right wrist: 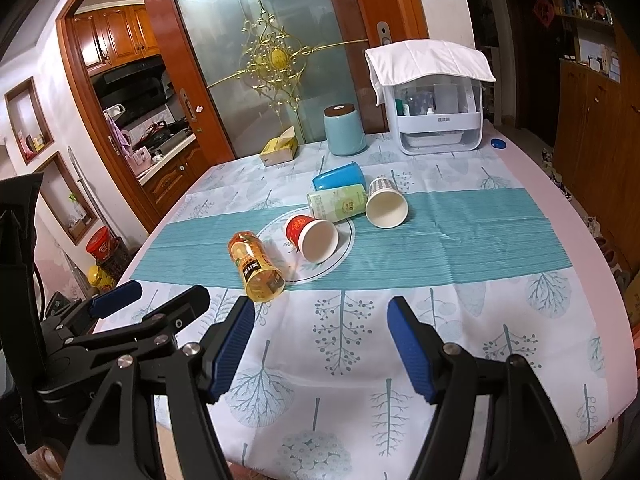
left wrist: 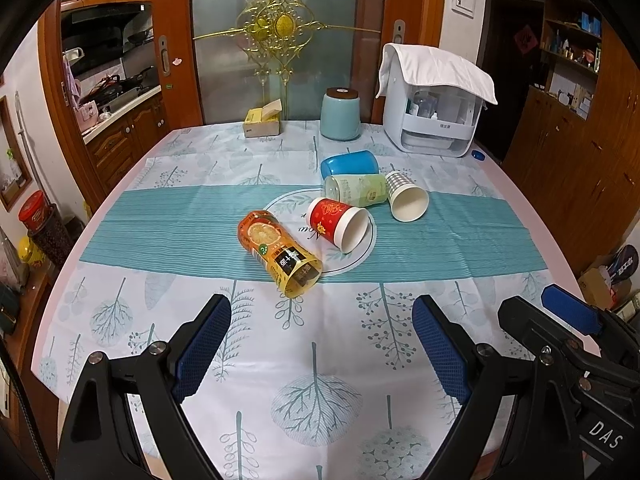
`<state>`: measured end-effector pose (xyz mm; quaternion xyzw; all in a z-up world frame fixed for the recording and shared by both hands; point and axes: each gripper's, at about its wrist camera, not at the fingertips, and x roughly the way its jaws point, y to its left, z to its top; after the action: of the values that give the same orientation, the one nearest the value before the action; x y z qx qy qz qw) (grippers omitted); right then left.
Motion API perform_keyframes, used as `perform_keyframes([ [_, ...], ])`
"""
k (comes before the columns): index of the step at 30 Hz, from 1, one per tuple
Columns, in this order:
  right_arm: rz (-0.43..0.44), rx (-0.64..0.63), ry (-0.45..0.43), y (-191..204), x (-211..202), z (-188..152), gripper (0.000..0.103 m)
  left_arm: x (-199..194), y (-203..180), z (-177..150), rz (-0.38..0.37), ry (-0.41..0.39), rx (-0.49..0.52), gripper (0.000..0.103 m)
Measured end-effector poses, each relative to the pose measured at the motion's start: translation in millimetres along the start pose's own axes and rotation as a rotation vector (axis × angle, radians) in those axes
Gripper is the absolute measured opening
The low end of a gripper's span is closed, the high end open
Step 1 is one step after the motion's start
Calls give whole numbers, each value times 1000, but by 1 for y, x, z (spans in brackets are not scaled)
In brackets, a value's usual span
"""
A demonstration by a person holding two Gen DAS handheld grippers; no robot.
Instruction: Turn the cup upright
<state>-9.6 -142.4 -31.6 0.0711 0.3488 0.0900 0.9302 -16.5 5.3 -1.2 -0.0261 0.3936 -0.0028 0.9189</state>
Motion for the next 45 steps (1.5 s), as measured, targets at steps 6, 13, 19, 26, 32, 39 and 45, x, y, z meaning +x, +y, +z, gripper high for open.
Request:
perform_keyframes([
  [6, -1, -1, 16, 1, 8, 2, 69, 13, -3, 4, 12, 7, 43, 91],
  [13, -5, 10, 29, 0, 22, 8, 69, 35, -7, 13, 19, -8, 177, 91],
  [19, -2, 37, 75, -5, 55, 15, 69, 69, -1, 29, 13, -2, 297, 91],
  [26, 1, 80, 147, -15, 101, 18, 69, 116, 13, 40, -62, -7, 491, 91],
  [32, 6, 94, 226, -18, 139, 14, 69, 160, 17, 33, -57, -14, 771, 91],
  [39, 6, 100, 276, -23, 167, 11, 69, 173, 38, 32, -132, 51, 952, 91],
  [45, 13, 98, 318, -21, 187, 9, 69, 181, 41, 20, -90, 9, 1105, 91],
])
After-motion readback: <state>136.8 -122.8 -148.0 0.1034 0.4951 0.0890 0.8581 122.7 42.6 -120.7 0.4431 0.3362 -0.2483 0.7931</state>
